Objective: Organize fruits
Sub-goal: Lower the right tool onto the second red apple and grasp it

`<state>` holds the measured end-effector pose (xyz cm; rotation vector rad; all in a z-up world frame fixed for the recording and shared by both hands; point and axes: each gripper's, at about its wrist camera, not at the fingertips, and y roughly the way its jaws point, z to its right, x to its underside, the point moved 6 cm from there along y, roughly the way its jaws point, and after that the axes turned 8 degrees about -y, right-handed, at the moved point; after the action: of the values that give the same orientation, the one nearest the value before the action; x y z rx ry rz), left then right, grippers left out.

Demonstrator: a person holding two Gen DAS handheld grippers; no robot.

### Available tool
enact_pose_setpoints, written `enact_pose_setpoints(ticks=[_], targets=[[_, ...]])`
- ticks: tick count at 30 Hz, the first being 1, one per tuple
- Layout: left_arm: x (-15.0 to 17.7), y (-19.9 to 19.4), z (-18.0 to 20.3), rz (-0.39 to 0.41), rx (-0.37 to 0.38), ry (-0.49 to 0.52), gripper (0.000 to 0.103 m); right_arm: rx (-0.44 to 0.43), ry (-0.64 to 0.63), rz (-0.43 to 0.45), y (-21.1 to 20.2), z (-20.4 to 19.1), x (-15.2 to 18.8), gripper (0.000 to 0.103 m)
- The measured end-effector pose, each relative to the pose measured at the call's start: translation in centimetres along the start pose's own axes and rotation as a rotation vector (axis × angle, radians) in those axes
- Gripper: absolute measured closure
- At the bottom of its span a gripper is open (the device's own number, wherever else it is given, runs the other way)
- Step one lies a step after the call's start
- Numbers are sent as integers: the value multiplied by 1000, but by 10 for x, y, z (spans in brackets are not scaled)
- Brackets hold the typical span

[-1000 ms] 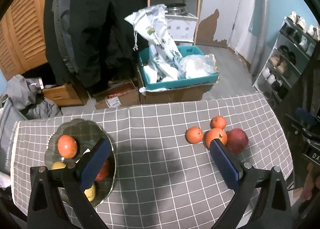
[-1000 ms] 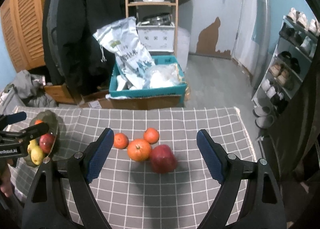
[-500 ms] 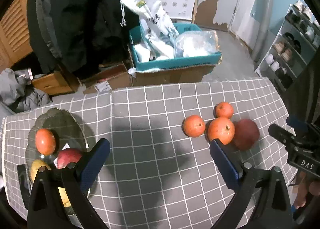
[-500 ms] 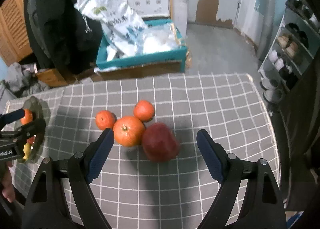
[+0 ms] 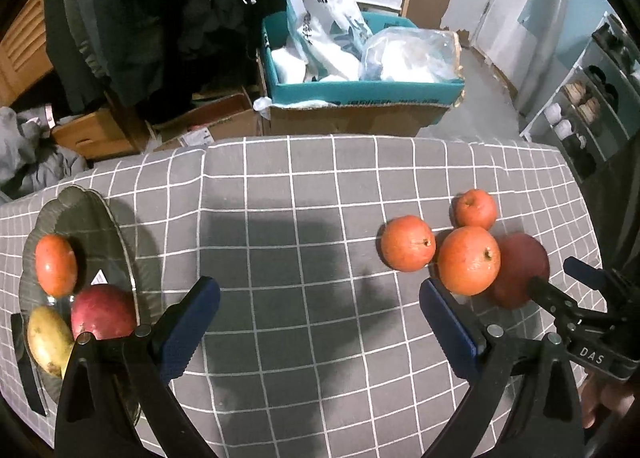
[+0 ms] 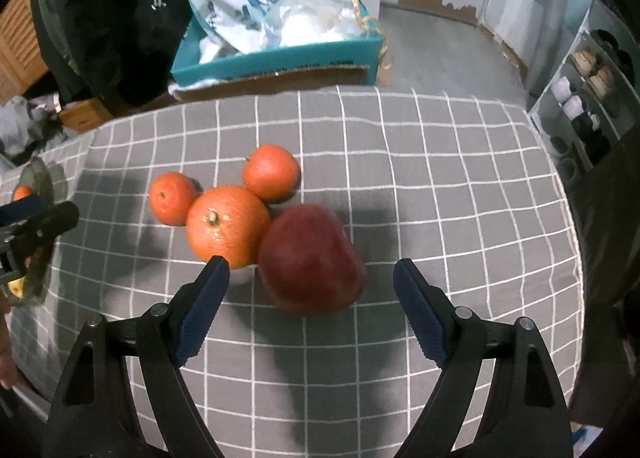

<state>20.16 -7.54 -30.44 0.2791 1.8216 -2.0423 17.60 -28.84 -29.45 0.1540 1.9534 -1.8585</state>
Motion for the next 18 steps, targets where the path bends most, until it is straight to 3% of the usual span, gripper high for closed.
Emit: enact_pose_setpoints(ticks=[18], targets=[[-3,40,22,-54,31,37,2,-63,1,-44,38,4,4,28]])
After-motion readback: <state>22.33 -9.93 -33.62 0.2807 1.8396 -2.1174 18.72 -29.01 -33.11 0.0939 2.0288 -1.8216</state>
